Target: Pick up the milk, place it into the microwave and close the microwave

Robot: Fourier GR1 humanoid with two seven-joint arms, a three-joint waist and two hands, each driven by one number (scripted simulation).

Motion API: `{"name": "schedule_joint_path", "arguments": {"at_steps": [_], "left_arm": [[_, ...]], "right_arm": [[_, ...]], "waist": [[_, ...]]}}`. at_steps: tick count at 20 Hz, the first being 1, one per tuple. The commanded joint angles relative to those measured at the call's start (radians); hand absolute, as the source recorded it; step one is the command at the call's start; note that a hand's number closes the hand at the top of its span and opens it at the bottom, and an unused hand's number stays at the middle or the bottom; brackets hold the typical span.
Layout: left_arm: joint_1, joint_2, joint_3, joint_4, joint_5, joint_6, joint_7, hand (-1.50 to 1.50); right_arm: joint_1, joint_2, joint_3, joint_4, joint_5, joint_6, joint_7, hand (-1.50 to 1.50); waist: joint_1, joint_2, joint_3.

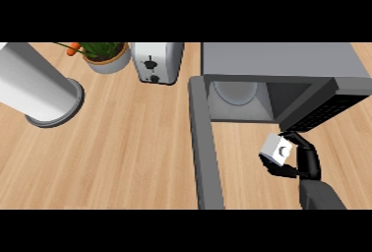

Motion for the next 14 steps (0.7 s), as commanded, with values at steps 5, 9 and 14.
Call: {"name": "schedule_joint_path", "arguments": {"at_steps": [5, 9, 14], "left_arm": [[-0.016, -0.006, 0.009, -0.070, 0.034, 0.025, 0.032, -1.50], [0.017, 0.016, 0.051, -0.046, 0.104, -0.002, 0.030, -1.50], [0.059, -0.020, -0.006, -0.099, 0.044, 0.039, 0.017, -1.50]], "right_arm": [[-0.096, 0.018, 0.074, -0.013, 0.017, 0.211, -0.010, 1.50], [-0.032, 0.033, 0.112, -0.126, 0.001, 0.299, 0.004, 1.50], [0.045, 0.064, 0.166, -0.367, 0.012, 0.213, 0.165, 1.50]], "waist": [[-0.014, -0.005, -0.001], [-0.026, -0.011, -0.003], [-0.030, -0.010, -0.003]]}}
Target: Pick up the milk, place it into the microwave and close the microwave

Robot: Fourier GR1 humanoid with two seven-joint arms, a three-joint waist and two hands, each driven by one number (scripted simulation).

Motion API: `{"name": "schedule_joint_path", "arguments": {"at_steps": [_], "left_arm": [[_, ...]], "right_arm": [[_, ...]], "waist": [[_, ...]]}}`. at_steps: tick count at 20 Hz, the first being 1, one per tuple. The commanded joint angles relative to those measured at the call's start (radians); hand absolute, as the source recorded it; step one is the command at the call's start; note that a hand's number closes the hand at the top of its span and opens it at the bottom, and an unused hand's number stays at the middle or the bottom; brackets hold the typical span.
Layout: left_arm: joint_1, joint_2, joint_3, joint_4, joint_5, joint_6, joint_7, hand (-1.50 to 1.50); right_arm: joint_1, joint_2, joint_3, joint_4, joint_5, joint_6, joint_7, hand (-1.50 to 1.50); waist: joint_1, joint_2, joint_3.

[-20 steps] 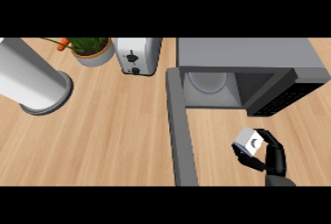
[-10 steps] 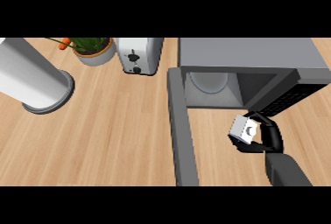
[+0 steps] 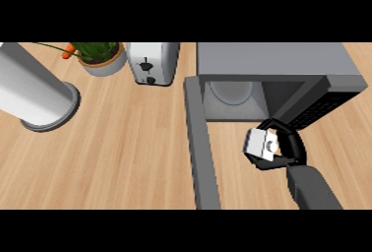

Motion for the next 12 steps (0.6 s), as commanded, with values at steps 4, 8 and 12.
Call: {"name": "schedule_joint_path", "arguments": {"at_steps": [4, 8, 12], "left_arm": [[0.069, -0.008, 0.075, -0.082, 0.115, -0.045, 0.015, -1.50], [0.022, -0.014, 0.058, -0.048, 0.065, -0.048, 0.031, -1.50], [-0.036, 0.041, 0.110, 0.056, 0.088, -0.056, -0.010, -1.50]], "right_arm": [[0.023, 0.057, 0.058, -0.286, 0.010, -0.078, 0.238, 1.50], [-0.057, 0.109, 0.075, -0.311, 0.047, -0.173, 0.337, 1.50], [-0.144, 0.100, 0.060, -0.264, 0.079, -0.215, 0.380, 1.50]], "waist": [[0.004, -0.002, 0.000], [0.006, 0.003, 0.000], [0.009, 0.005, 0.000]]}}
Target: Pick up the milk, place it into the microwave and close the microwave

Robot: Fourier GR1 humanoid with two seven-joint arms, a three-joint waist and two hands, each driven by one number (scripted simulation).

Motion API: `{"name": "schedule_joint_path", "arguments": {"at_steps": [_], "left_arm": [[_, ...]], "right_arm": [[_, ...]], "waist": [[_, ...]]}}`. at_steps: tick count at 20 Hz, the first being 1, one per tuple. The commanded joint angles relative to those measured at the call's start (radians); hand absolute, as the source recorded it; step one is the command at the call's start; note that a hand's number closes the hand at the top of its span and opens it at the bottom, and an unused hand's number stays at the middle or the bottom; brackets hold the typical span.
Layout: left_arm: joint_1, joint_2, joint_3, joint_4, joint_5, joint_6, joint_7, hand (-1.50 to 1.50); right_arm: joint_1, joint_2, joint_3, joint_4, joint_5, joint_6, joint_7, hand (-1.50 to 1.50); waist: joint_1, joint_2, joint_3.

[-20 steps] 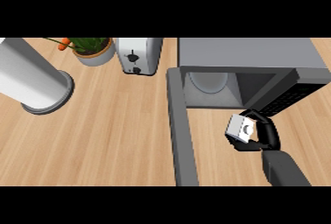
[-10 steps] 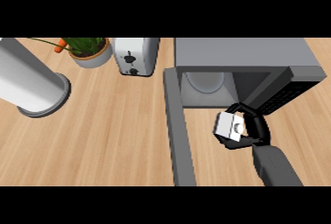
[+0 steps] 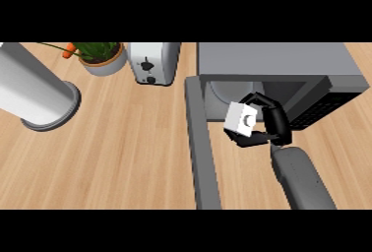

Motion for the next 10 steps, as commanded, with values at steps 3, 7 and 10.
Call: {"name": "schedule_joint_path", "arguments": {"at_steps": [3, 7, 10], "left_arm": [[0.027, 0.009, 0.044, -0.049, 0.072, -0.026, 0.030, -1.50], [-0.030, 0.048, 0.047, 0.006, 0.069, -0.011, 0.039, -1.50], [-0.048, -0.017, 0.009, 0.074, -0.027, -0.061, -0.024, -1.50]], "right_arm": [[-0.175, 0.015, -0.006, 0.057, 0.077, -0.134, 0.120, 1.50], [-0.299, -0.014, 0.001, 0.230, 0.163, -0.188, 0.139, 1.50], [-0.389, -0.034, -0.038, 0.360, 0.170, -0.213, 0.113, 1.50]], "waist": [[0.011, 0.002, 0.000], [0.018, 0.007, 0.001], [0.022, 0.010, 0.000]]}}
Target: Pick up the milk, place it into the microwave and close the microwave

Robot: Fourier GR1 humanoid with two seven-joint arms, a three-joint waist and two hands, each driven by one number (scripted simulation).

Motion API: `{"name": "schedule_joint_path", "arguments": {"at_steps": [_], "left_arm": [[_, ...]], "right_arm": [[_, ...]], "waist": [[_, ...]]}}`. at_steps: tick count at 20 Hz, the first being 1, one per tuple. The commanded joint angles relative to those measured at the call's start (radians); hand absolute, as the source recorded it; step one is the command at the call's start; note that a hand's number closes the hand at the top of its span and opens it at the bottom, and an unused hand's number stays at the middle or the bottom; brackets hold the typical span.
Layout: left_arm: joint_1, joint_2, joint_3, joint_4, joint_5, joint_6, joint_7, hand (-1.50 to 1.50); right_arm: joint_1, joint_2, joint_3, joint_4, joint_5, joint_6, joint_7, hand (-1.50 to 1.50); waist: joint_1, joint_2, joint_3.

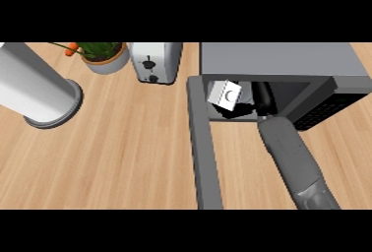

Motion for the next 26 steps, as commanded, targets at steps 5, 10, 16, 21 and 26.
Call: {"name": "schedule_joint_path", "arguments": {"at_steps": [5, 10, 16, 21, 26], "left_arm": [[-0.041, -0.013, -0.015, 0.029, -0.040, -0.021, -0.015, -1.50], [-0.093, 0.023, -0.032, 0.041, -0.028, 0.002, 0.017, -1.50], [-0.084, 0.027, -0.025, 0.022, -0.016, -0.009, 0.017, -1.50], [-0.110, 0.042, -0.051, 0.063, -0.028, -0.028, 0.024, -1.50], [-0.121, 0.036, -0.060, 0.071, -0.041, -0.026, 0.024, -1.50]], "right_arm": [[-0.242, -0.010, -0.058, 0.335, 0.080, -0.180, -0.021, 1.50], [-0.328, -0.079, -0.113, 0.439, 0.064, -0.192, -0.047, 1.50], [-0.364, -0.103, -0.120, 0.486, 0.104, -0.379, -0.069, 1.50], [-0.384, -0.130, -0.092, 0.548, 0.155, -0.446, -0.096, 1.50], [-0.375, -0.183, -0.074, 0.611, 0.191, -0.482, -0.101, 1.50]], "waist": [[0.032, 0.011, -0.004], [0.056, 0.027, -0.003], [0.080, 0.032, -0.002], [0.101, 0.047, -0.002], [0.115, 0.058, -0.001]]}}
